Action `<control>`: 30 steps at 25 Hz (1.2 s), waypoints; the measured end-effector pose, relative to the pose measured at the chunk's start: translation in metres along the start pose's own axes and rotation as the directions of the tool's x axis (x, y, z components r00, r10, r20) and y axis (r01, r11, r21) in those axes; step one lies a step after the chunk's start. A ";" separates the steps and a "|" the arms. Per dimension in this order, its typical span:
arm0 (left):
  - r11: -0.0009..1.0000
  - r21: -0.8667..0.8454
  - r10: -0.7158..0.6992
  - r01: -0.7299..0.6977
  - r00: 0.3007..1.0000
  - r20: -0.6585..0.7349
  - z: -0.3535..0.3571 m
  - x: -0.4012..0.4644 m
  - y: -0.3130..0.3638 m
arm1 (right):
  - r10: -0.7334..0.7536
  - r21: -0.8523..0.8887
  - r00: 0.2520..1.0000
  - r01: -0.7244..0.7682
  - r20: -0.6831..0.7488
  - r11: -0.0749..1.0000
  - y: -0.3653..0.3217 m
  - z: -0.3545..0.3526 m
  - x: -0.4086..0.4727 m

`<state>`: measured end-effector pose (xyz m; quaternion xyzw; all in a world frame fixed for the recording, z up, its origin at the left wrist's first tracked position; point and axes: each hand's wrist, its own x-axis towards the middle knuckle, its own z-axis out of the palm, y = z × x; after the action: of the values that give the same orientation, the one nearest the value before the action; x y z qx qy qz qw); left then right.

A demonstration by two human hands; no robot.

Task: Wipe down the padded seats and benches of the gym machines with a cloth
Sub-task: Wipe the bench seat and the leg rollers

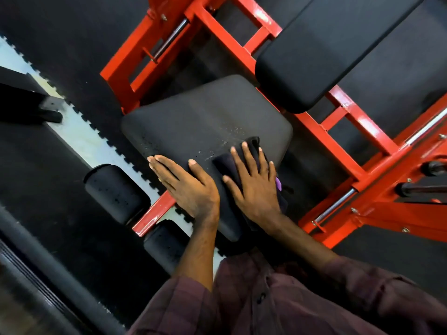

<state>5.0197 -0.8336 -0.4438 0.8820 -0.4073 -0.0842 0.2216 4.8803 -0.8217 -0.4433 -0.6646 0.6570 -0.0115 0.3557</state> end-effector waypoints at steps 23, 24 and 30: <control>1.000 0.002 0.004 -0.004 0.998 -0.066 0.000 -0.002 0.000 | -0.023 0.088 0.992 0.034 -0.123 0.996 0.070 0.013 0.012; 1.000 0.005 0.008 -0.007 0.998 -0.065 0.000 -0.002 0.000 | 0.078 0.127 0.990 -0.063 -0.119 0.990 0.065 0.010 0.030; 1.000 0.021 0.010 -0.009 0.997 -0.079 0.002 -0.004 -0.001 | -0.059 0.143 0.985 0.083 -0.165 0.986 0.058 0.010 0.023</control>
<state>5.0171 -0.8303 -0.4462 0.8849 -0.4033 -0.0440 0.2289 4.8379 -0.8311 -0.4895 -0.6561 0.6566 -0.1264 0.3500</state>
